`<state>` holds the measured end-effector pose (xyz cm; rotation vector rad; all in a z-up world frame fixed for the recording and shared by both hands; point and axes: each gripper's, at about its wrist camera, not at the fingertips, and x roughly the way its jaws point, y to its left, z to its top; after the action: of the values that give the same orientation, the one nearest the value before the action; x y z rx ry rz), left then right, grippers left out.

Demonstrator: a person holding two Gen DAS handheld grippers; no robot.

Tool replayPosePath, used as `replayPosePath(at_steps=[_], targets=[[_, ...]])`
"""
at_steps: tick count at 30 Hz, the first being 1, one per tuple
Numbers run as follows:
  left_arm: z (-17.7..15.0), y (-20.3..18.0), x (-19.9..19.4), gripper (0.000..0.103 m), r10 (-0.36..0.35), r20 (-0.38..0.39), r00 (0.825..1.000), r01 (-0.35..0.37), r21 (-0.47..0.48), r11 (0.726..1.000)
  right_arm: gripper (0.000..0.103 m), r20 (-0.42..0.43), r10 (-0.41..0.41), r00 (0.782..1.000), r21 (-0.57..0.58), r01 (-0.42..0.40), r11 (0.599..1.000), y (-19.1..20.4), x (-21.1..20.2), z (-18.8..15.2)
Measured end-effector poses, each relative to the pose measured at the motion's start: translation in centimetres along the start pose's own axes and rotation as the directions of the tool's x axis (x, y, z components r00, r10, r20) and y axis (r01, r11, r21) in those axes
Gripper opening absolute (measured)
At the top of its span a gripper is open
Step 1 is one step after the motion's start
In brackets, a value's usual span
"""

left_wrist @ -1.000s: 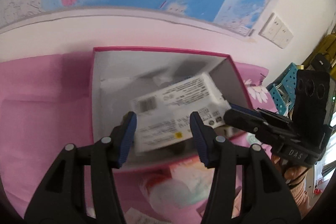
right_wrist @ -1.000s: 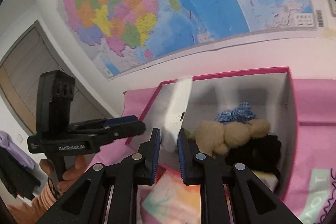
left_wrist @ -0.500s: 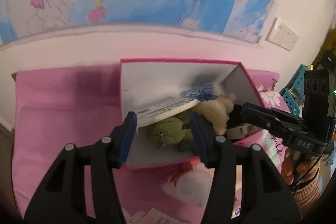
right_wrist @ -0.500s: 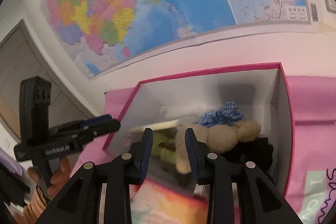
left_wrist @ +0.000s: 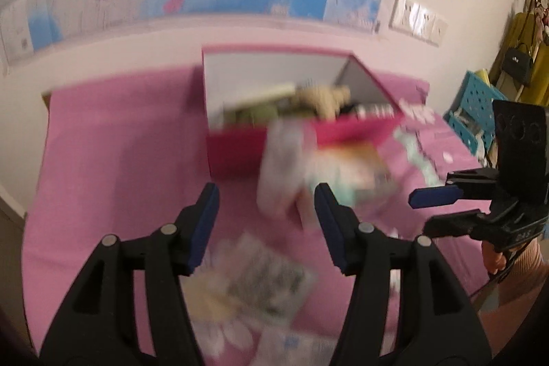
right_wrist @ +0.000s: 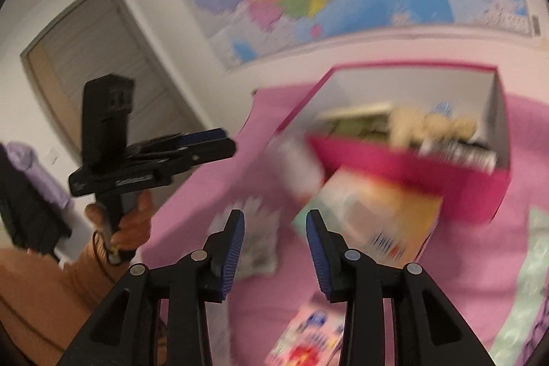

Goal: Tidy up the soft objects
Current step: 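Grasp the clear plastic wipe pack with the right gripper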

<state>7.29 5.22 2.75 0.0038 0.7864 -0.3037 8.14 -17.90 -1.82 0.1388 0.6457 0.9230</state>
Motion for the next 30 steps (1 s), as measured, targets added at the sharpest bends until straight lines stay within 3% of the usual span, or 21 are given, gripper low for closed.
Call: replayPosePath(at_steps=[9, 14, 18, 30], targets=[[-7.8, 0.7, 0.0, 0.059, -0.005, -0.111, 0.994, -0.004, -0.076, 0.997, 0.038, -0.183, 0.081, 0.980, 0.042, -0.075, 0.996, 2.4, 1.3, -7.3], [-10.0, 1.5, -0.2, 0.059, -0.003, -0.150, 0.989, -0.014, -0.113, 0.993, 0.039, -0.278, 0.113, 0.954, 0.105, -0.086, 0.991, 2.9, 2.0, -11.4], [-11.3, 1.9, -0.8, 0.059, -0.053, -0.161, 0.985, 0.030, -0.141, 0.990, 0.040, -0.329, 0.147, 0.933, 0.144, -0.104, 0.984, 3.5, 2.9, -13.7], [-13.9, 1.6, -0.6, 0.059, -0.124, -0.216, 0.968, 0.086, -0.179, 0.980, 0.040, -0.289, 0.181, 0.940, 0.163, -0.138, 0.977, 4.4, 5.6, -13.6]])
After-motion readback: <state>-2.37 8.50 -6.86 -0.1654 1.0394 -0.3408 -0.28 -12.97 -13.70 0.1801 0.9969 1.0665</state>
